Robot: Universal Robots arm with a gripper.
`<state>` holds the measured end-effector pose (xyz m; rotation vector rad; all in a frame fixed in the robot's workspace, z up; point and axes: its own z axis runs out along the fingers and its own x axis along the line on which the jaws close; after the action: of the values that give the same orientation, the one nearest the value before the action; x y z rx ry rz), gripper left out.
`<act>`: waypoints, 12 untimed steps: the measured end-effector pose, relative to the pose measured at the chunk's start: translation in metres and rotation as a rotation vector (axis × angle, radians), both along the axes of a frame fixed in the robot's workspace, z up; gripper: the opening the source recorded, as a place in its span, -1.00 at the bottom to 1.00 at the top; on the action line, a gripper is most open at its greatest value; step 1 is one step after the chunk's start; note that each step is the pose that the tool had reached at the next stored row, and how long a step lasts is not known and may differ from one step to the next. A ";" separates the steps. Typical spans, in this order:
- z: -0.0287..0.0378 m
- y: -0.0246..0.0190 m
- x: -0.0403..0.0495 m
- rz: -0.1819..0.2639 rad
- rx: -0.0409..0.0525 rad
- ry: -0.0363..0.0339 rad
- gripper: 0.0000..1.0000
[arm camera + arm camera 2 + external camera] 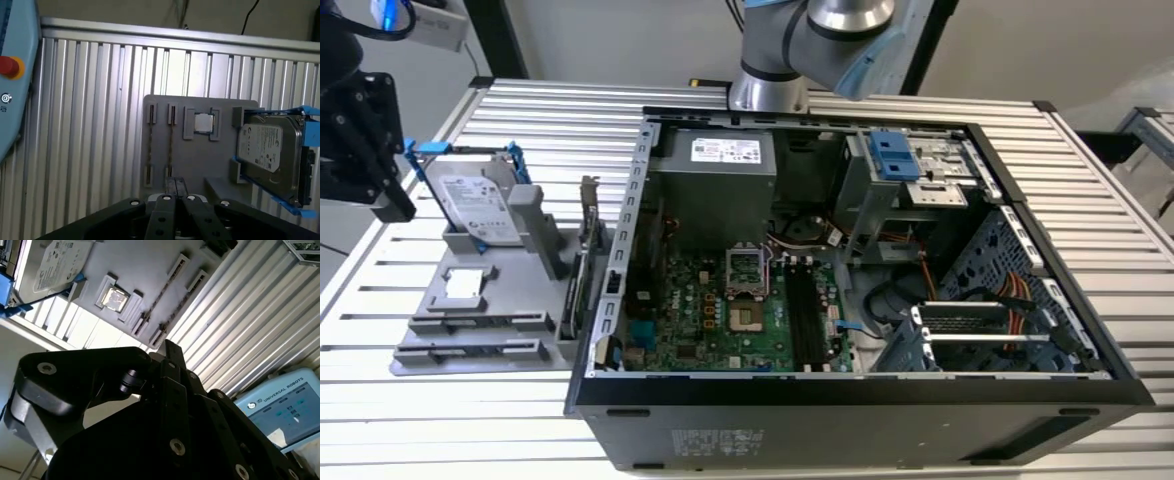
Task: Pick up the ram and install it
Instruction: 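Pick up the ram and move it above insertion slot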
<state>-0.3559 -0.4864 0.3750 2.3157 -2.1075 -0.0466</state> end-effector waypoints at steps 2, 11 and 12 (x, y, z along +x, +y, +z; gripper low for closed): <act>0.0000 0.0000 0.0000 0.017 0.0000 0.0000 -1.00; 0.0000 0.0000 0.0000 0.033 0.0000 0.0000 -1.00; 0.0000 0.0000 0.0000 0.033 0.0000 0.0000 -1.00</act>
<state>-0.3559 -0.4864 0.3750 2.3501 -2.0683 -0.0463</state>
